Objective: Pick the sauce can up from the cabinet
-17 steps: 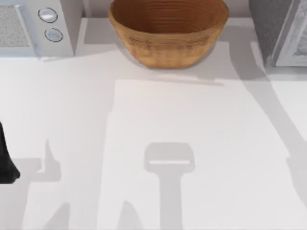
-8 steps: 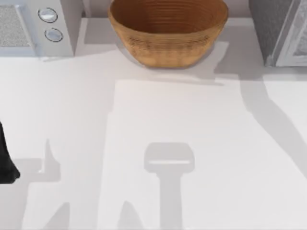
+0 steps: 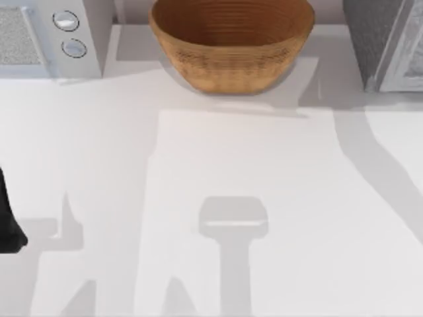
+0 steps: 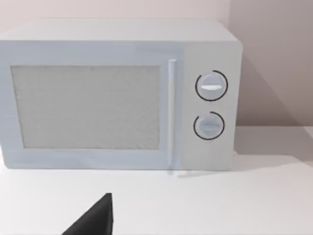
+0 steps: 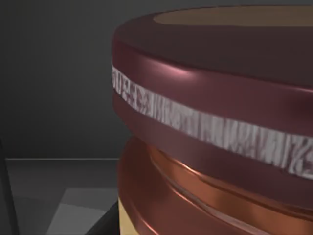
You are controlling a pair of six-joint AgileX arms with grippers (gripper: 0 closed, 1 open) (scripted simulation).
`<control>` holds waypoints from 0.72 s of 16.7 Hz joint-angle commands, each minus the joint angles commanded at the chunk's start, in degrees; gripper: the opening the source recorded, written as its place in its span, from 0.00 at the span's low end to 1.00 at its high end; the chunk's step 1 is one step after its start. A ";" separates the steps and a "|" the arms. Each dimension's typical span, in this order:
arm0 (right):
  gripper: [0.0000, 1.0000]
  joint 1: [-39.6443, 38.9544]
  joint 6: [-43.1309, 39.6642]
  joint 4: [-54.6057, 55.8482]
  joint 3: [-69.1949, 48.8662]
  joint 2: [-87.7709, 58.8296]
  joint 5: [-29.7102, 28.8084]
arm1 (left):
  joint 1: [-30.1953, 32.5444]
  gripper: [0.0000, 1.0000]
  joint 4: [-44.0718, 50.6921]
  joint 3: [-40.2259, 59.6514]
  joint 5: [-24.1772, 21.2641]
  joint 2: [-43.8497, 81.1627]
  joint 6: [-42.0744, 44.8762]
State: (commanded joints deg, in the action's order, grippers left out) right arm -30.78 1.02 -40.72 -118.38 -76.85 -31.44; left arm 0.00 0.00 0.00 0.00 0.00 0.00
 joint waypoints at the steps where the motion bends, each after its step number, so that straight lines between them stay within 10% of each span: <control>1: 0.00 0.60 0.09 0.70 1.79 1.41 1.18 | 0.00 1.00 0.00 0.00 0.00 0.00 0.00; 12: 0.00 15.39 0.58 17.87 56.87 35.72 22.22 | 0.00 1.00 0.00 0.00 0.00 0.00 0.00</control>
State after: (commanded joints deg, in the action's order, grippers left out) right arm -15.39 1.60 -22.85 -61.51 -41.13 -9.22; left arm 0.00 0.00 0.00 0.00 0.00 0.00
